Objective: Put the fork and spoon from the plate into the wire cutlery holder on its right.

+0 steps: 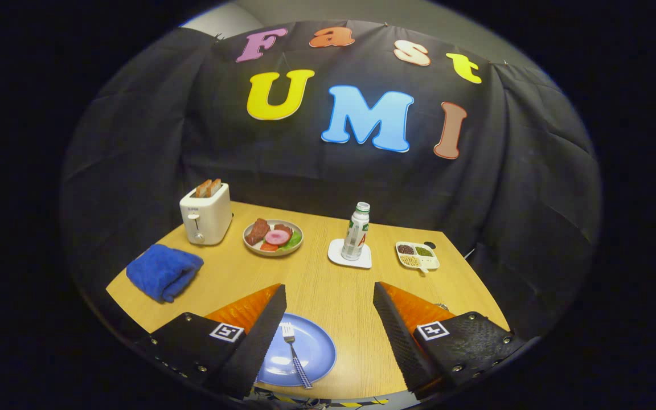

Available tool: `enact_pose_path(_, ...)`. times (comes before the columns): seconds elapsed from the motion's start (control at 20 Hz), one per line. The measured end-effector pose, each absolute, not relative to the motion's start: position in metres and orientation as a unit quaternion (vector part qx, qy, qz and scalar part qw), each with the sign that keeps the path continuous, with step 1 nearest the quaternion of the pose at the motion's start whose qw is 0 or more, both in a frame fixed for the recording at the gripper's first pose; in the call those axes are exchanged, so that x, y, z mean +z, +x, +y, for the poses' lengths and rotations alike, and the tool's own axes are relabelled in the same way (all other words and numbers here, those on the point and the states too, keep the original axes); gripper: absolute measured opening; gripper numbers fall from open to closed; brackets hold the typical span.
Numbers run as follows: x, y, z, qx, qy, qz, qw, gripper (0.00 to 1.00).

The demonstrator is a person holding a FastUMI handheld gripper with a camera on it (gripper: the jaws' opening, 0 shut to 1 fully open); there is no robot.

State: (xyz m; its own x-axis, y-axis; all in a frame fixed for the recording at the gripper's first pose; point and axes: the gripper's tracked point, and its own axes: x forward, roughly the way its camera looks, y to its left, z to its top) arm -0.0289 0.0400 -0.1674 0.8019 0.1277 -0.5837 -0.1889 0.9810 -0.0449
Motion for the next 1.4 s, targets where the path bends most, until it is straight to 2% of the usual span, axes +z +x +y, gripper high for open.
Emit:
enact_pose_path(0.3, -0.228, -0.055, 0.051, 0.134, -0.102, 0.420, 0.891, 0.94)
enact_pose_path(0.55, -0.297, -0.092, 0.056, 0.193, -0.120, 0.552, 0.803, 0.94)
enact_pose_path(0.7, -0.322, -0.103, 0.053, 0.212, -0.151, 0.587, 0.766, 0.91)
enact_pose_path(0.75, -0.328, -0.105, 0.052, 0.217, -0.161, 0.595, 0.757, 0.81)
enact_pose_path(0.85, -0.340, -0.109, 0.050, 0.223, -0.179, 0.612, 0.737, 0.70)
enact_pose_path(0.9, -0.346, -0.110, 0.052, 0.228, -0.184, 0.618, 0.730, 0.69)
enact_pose_path(1.0, -0.352, -0.111, 0.054, 0.236, -0.192, 0.627, 0.717, 0.54)
enact_pose_path(1.05, -0.355, -0.110, 0.053, 0.236, -0.201, 0.633, 0.709, 0.41)
enact_pose_path(1.1, -0.359, -0.112, 0.054, 0.238, -0.205, 0.638, 0.703, 0.37)
enact_pose_path(1.2, -0.364, -0.108, 0.055, 0.245, -0.219, 0.641, 0.694, 0.36)
enact_pose_path(1.3, -0.362, -0.104, 0.053, 0.246, -0.227, 0.646, 0.686, 0.08)
enact_pose_path(1.4, -0.365, -0.102, 0.054, 0.253, -0.233, 0.651, 0.676, 0.08)
